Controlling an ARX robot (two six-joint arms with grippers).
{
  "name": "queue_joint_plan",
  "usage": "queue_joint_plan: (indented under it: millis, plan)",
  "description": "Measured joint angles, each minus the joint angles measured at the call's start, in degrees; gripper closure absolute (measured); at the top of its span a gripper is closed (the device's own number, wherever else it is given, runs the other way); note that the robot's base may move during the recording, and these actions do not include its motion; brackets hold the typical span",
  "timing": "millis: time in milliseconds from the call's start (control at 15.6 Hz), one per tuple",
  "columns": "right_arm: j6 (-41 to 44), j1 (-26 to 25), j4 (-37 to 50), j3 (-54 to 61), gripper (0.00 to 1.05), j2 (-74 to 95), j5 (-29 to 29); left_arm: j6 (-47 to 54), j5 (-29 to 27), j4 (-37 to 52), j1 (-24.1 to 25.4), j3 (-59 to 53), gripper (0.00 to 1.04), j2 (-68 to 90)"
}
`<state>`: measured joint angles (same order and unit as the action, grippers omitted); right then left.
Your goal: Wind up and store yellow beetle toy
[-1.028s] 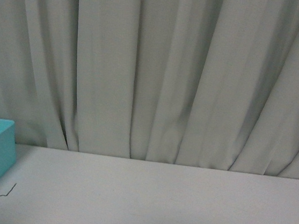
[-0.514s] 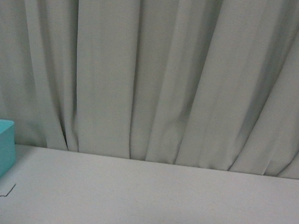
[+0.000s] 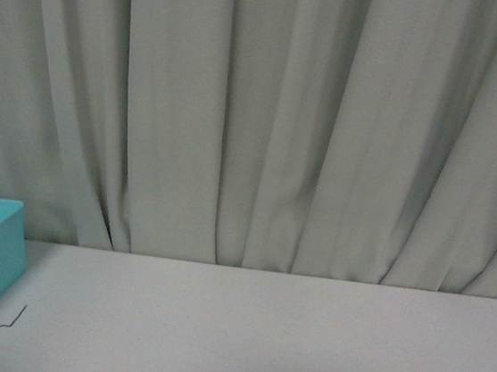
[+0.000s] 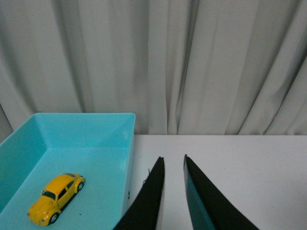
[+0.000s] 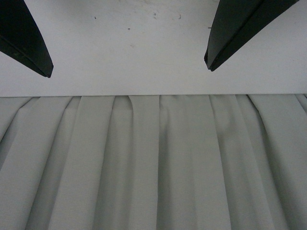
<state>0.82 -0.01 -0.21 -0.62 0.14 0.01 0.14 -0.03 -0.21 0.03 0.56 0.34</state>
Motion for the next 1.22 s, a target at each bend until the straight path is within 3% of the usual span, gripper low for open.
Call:
queue_joint_plan:
  millis: [64,257,321,386,450,514,1221]
  plan:
    - [0.00,0.00,-0.02,0.00,0.07,0.00,0.00,0.00,0.00,0.02,0.00,0.00,0.76,0.00]
    - [0.00,0.00,0.00,0.00,0.07,0.00,0.00,0.00,0.00,0.00,0.00,0.00,0.65,0.00]
    - [0.00,0.00,0.00,0.00,0.07,0.00,0.00,0.00,0.00,0.00,0.00,0.00,0.52,0.00]
    - [0.00,0.00,0.00,0.00,0.07,0.00,0.00,0.02,0.00,0.00,0.00,0.00,0.22,0.00]
    - [0.00,0.00,-0.02,0.00,0.07,0.02,0.00,0.02,0.00,0.00,0.00,0.00,0.10,0.00]
    - [0.00,0.00,-0.04,0.00,0.07,0.02,0.00,0.07,0.00,0.00,0.00,0.00,0.06,0.00]
    - [0.00,0.00,0.02,0.00,0.07,0.00,0.02,0.02,0.02,0.09,0.00,0.00,0.07,0.00]
